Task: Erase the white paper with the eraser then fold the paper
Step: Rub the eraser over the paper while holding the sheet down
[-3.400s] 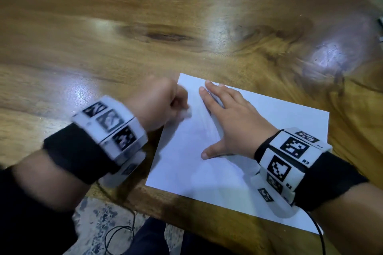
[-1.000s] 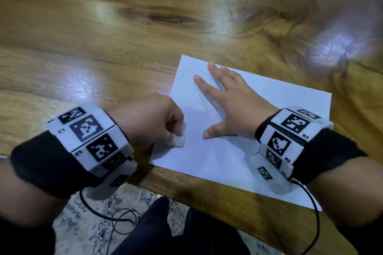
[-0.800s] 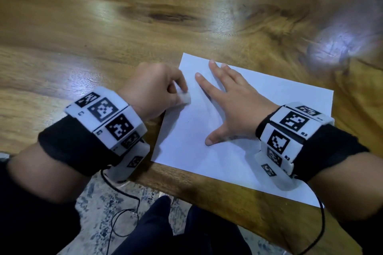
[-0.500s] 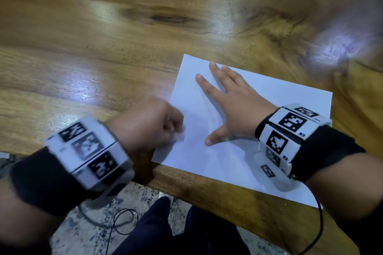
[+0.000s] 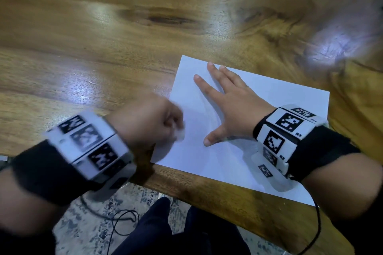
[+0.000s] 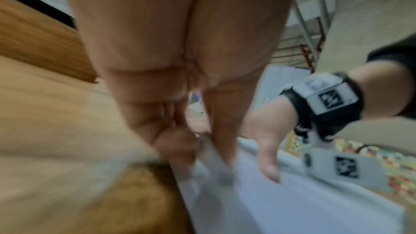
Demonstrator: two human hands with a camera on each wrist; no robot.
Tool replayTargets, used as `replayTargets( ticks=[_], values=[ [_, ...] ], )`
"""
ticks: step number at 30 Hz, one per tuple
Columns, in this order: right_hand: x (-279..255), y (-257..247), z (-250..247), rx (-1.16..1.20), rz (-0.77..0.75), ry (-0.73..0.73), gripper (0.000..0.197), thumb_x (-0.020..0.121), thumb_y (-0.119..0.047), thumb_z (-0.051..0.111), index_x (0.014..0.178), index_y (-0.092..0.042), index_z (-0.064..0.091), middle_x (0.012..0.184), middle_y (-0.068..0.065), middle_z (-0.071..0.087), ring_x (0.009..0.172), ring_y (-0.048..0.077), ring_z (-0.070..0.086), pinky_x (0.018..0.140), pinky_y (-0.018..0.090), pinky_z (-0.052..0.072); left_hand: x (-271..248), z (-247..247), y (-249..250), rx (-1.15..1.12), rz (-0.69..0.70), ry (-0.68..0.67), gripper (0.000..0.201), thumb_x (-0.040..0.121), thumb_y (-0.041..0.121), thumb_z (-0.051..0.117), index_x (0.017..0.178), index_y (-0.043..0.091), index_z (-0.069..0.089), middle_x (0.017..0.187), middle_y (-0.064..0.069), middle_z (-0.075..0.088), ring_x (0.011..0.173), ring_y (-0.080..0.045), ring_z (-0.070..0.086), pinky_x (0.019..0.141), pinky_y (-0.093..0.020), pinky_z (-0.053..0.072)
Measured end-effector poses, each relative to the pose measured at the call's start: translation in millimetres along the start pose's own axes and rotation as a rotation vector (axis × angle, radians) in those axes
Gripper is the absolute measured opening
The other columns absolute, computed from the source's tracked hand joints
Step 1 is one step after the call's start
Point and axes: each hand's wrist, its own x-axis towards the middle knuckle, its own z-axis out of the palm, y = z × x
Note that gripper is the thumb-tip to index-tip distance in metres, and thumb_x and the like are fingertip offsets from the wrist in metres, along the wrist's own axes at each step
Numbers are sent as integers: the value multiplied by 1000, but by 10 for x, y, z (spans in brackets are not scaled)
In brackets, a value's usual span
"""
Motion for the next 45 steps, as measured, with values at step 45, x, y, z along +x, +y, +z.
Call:
replayTargets(
  ticks=[45],
  values=[
    [-21,-17,-11,3,-14,-15,130,59,-70,69,147,-30,-18,152,4,-32,141,22,-26,114,31,-9,-126,246,143,2,80,74,9,76,24,67,79,15,69,79,-3,56,74,-20,52,58,-27,31]
  ],
)
